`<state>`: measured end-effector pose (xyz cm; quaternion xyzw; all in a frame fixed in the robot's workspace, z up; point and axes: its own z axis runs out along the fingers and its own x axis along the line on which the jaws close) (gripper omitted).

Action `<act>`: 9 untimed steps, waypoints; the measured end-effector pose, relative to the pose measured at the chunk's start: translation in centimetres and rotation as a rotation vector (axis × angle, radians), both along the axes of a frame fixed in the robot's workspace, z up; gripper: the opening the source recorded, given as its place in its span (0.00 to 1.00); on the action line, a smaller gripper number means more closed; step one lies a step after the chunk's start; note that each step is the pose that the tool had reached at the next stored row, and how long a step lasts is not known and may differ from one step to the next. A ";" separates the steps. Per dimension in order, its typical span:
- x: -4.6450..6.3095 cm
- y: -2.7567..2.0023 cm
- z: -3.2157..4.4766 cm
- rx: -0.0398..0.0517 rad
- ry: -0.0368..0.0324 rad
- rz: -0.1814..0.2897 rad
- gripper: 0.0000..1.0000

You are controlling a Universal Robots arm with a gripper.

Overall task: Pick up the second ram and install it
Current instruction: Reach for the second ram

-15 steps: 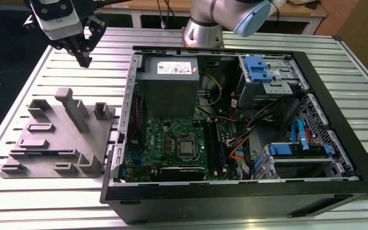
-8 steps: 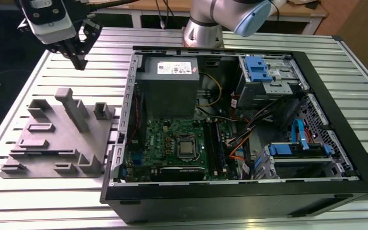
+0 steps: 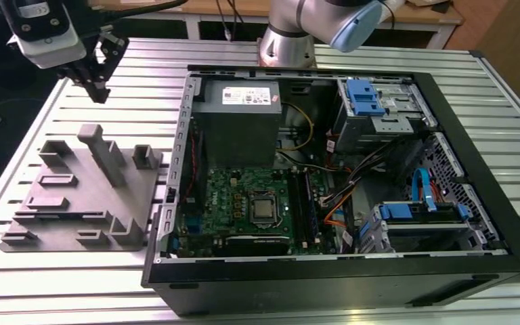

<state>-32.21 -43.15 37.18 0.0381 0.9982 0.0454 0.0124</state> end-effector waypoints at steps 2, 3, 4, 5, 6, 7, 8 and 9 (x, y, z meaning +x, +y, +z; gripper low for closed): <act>-0.3 -0.24 -0.10 0.0000 0.0000 0.000 0.07; -0.4 -0.35 -0.15 0.0001 0.0000 0.000 0.07; -0.5 -0.45 -0.20 0.0000 0.0000 0.000 0.07; -0.7 -0.54 -0.26 0.0001 -0.0001 0.000 0.07; -0.8 -0.61 -0.30 0.0000 0.0000 0.000 0.07; -0.9 -0.67 -0.35 0.0000 -0.0001 0.000 0.07; -1.0 -0.72 -0.39 0.0000 0.0000 0.000 0.07; -1.1 -0.77 -0.44 0.0000 0.0000 0.000 0.07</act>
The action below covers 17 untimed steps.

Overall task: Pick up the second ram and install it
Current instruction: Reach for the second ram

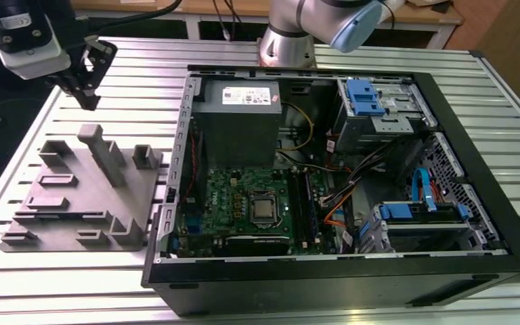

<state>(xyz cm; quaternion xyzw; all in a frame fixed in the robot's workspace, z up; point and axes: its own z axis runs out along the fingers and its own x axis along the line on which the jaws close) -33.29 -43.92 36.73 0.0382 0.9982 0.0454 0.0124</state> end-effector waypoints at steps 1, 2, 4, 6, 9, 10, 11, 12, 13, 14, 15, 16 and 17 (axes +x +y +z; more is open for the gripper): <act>-0.1 -0.05 -0.05 0.0000 0.0000 0.000 0.07; -0.2 -0.11 -0.11 0.0000 -0.0001 0.000 0.07; -0.6 -0.25 -0.23 0.0000 0.0001 0.000 0.07; -1.0 -0.38 -0.36 0.0000 -0.0001 0.000 0.07; -1.7 -0.54 -0.56 0.0000 -0.0001 0.000 0.07; -2.0 -0.60 -0.63 0.0000 0.0000 0.000 0.07; -2.2 -0.65 -0.70 0.0000 0.0000 0.000 0.07; -2.4 -0.70 -0.78 0.0000 0.0000 0.000 0.07; -2.7 -0.76 -0.85 0.0000 0.0000 0.000 0.07; -2.9 -0.81 -0.94 0.0000 -0.0001 0.000 0.07; -3.1 -0.87 -1.03 0.0000 -0.0001 0.000 0.07; -3.3 -0.93 -1.12 0.0000 0.0000 0.000 0.07; -3.5 -1.01 -1.21 -0.0001 0.0001 0.000 0.07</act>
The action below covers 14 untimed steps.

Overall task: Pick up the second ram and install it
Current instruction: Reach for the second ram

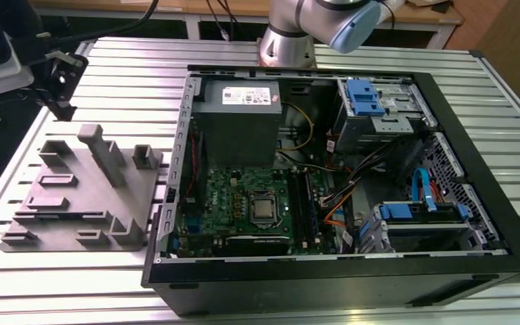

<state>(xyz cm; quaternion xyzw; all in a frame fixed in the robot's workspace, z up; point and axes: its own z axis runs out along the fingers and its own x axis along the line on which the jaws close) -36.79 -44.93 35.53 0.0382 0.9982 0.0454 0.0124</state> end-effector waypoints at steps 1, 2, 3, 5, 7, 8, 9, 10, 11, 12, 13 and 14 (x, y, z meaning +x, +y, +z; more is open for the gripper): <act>-0.2 -0.08 -0.12 0.0001 -0.0001 0.000 0.07; -0.4 -0.17 -0.23 0.0001 -0.0001 0.000 0.07; -0.6 -0.26 -0.35 0.0002 -0.0002 0.000 0.07; -0.9 -0.44 -0.59 0.0002 -0.0002 0.000 0.07; -1.2 -0.60 -0.81 0.0001 -0.0002 0.000 0.07; -1.4 -0.70 -0.90 0.0001 -0.0001 0.000 0.07; -1.5 -0.81 -0.99 0.0001 -0.0001 0.000 0.07; -1.7 -0.93 -1.08 0.0001 -0.0001 0.000 0.07; -1.8 -1.06 -1.17 0.0001 -0.0001 0.000 0.07; -1.9 -1.20 -1.26 0.0001 -0.0001 0.000 0.07; -2.0 -1.34 -1.35 0.0001 0.0000 0.000 0.07; -2.1 -1.50 -1.46 0.0001 -0.0001 0.000 0.07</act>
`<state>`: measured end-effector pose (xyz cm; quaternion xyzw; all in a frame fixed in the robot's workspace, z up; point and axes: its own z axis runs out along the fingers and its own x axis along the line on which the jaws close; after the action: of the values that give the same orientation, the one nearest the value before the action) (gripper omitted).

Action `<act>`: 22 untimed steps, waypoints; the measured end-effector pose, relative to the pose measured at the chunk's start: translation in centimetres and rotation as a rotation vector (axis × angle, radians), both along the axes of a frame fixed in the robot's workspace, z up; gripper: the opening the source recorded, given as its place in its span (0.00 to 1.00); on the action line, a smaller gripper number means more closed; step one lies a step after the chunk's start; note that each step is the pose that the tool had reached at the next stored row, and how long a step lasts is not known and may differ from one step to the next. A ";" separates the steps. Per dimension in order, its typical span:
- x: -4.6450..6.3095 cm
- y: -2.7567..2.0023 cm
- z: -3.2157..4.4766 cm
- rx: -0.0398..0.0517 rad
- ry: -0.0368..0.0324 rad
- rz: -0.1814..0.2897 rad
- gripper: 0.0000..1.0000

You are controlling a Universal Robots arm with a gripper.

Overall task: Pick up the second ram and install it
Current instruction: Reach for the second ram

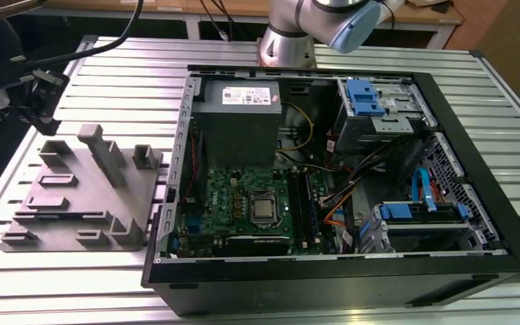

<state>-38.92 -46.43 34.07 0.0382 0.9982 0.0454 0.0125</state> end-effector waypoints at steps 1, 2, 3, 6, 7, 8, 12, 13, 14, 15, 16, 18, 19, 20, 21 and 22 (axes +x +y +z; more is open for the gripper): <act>-0.1 -0.16 -0.10 0.0000 0.0000 0.000 0.07; -0.2 -0.32 -0.21 0.0000 0.0000 0.000 0.07; -0.2 -0.45 -0.32 0.0000 0.0001 0.000 0.07; -0.5 -0.80 -0.71 -0.0001 0.0001 0.000 0.07; -0.6 -0.92 -0.83 -0.0001 0.0001 0.000 0.07; -0.7 -1.03 -0.94 -0.0001 0.0000 0.000 0.07; -1.1 -1.43 -1.43 0.0000 0.0000 0.000 0.07; -1.2 -1.53 -1.56 0.0000 0.0000 0.000 0.07; -1.2 -1.62 -1.68 -0.0001 0.0000 0.000 0.07; -1.3 -1.73 -1.81 -0.0001 0.0000 0.000 0.07; -1.4 -1.85 -1.94 0.0000 -0.0001 0.000 0.07; -1.5 -2.04 -2.22 0.0000 0.0000 0.000 0.07; -1.5 -2.12 -2.36 0.0000 -0.0001 0.000 0.07; -1.5 -2.18 -2.49 0.0001 -0.0001 0.000 0.07; -1.6 -2.26 -2.62 0.0000 0.0000 0.000 0.07; -1.6 -2.33 -2.73 -0.0001 0.0001 0.000 0.07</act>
<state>-40.50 -48.76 31.33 0.0382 0.9982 0.0454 0.0124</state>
